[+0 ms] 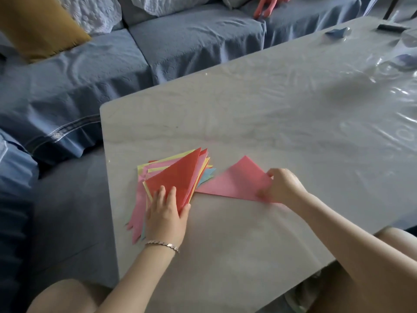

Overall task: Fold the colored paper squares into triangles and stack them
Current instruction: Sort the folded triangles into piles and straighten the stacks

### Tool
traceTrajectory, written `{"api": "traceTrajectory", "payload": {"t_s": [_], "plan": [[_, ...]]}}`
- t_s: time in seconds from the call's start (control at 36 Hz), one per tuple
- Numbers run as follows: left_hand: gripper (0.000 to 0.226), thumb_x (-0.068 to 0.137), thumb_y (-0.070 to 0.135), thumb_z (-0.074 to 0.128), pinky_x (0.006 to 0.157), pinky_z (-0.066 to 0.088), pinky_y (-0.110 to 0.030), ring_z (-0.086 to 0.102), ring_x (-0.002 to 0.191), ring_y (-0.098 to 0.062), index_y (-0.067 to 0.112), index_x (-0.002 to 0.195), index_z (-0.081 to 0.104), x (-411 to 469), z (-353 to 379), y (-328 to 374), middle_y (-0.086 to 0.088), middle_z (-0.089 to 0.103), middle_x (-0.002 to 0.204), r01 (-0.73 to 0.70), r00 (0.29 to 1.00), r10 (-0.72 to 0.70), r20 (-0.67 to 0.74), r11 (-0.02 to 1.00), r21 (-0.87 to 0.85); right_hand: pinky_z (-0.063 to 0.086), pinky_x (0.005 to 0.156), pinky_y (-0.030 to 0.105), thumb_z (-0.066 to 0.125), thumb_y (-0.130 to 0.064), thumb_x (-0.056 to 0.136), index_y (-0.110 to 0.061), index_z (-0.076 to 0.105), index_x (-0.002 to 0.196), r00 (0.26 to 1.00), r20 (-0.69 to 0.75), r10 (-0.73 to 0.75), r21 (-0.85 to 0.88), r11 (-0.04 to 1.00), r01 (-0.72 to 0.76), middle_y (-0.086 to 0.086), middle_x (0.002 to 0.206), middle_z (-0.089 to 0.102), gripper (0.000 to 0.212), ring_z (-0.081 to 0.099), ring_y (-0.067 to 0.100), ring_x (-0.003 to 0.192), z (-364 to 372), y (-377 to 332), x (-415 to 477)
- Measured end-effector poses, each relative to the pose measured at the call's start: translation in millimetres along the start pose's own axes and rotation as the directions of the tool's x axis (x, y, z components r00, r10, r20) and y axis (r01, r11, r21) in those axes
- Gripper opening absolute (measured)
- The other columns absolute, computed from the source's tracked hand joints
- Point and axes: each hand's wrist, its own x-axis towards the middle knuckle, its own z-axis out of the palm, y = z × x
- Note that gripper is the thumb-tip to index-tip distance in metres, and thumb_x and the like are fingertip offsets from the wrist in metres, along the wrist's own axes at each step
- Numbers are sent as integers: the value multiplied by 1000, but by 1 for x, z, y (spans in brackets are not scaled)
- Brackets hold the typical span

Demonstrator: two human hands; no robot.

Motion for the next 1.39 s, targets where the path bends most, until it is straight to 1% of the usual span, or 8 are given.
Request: {"api": "traceTrajectory", "payload": {"t_s": [0.08,0.17,0.33,0.5,0.58,0.86,1.22,1.39], "plan": [[51,79,23,69,105,29,-49,43,125,-40,5,125,54,3,17,-6,-21,48,134,-62,998,63,-22,998,18,32,58,26,60,-16,80,-19,48,60,993,-104,-54,169,983,71,8,76,53,24,45,26,71,2,17,-2],[44,78,24,66,103,33,-47,52,115,-42,6,118,60,10,24,-13,-20,57,124,-125,987,127,-94,992,28,28,56,26,59,-12,82,-14,56,64,968,-249,28,336,940,59,6,66,54,19,50,27,68,-9,34,2],[53,91,32,52,115,11,-37,16,141,-25,18,139,36,36,9,-21,-6,27,150,-156,987,158,10,983,-97,41,78,31,57,-13,85,-7,65,107,886,-401,233,463,886,-24,18,109,64,24,58,34,100,-46,58,37],[49,94,31,45,114,13,-30,12,142,-15,22,141,33,41,-7,-19,1,23,151,-102,987,132,94,956,-277,31,102,41,58,-22,87,-9,38,137,856,-457,241,236,961,-145,21,134,42,56,36,35,125,-58,61,54],[46,96,27,44,112,17,-27,18,140,-13,23,141,34,37,-12,-12,3,25,151,-11,993,54,106,931,-366,24,106,38,60,-17,85,-10,42,135,879,-471,77,123,992,-21,20,138,33,54,26,35,129,-46,50,44],[47,91,28,52,97,36,-26,44,125,-20,24,137,40,39,-28,-4,3,42,142,118,990,-87,110,939,-322,32,100,30,64,-14,83,-13,65,109,830,-162,-534,-20,842,539,9,119,56,26,48,28,116,-2,16,-9],[41,90,29,55,97,34,-23,47,123,-17,19,129,51,33,-31,-8,3,50,136,16,995,11,99,963,-270,34,98,22,56,-28,90,-23,58,117,818,64,-572,-36,818,574,-7,123,52,28,45,13,118,12,10,-37],[23,94,19,49,63,46,-31,64,75,-33,9,105,66,23,-33,-7,-14,70,84,-90,979,62,-194,986,-140,36,96,22,56,-30,90,-26,58,117,821,58,-568,-39,821,570,-10,122,52,27,47,11,116,10,14,-44]]}}
